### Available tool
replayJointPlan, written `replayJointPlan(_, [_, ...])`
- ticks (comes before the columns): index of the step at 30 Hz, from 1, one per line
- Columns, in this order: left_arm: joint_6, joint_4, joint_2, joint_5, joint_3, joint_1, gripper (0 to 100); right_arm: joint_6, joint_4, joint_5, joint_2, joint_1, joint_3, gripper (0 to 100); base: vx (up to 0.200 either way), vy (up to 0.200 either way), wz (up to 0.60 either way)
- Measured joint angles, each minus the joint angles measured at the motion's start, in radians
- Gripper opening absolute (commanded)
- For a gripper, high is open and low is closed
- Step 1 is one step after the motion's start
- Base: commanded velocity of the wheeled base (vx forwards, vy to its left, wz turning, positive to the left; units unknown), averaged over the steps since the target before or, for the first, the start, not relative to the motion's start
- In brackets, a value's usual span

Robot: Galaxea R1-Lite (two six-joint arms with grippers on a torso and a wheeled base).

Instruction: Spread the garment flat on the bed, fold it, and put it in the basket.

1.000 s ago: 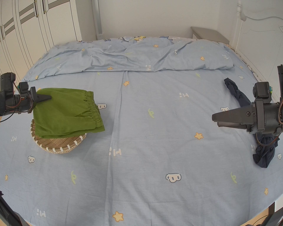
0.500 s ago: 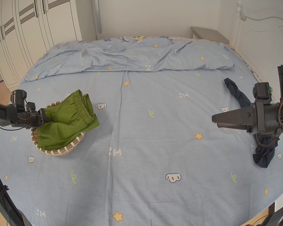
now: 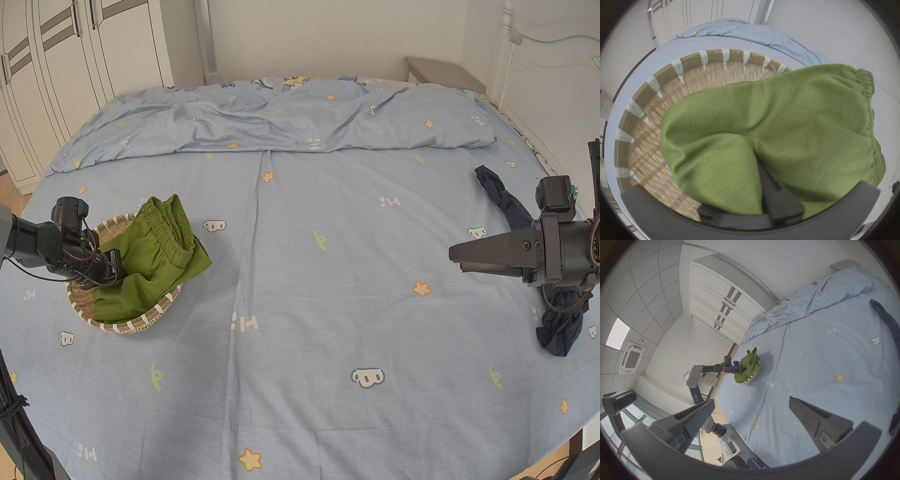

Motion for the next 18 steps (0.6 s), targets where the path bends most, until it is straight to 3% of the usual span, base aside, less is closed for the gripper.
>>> replayJointPlan(9, [0.003, 0.022, -0.098, 0.020, 0.025, -0.003, 100, 0.000, 0.000, 0.000, 0.000, 0.002, 0.000, 100, 0.000, 0.000, 0.00])
replayJointPlan(18, [0.054, 0.115, -0.260, 0.155, 0.033, 0.012, 100, 0.000, -0.002, -0.001, 0.000, 0.002, 0.000, 100, 0.000, 0.000, 0.00])
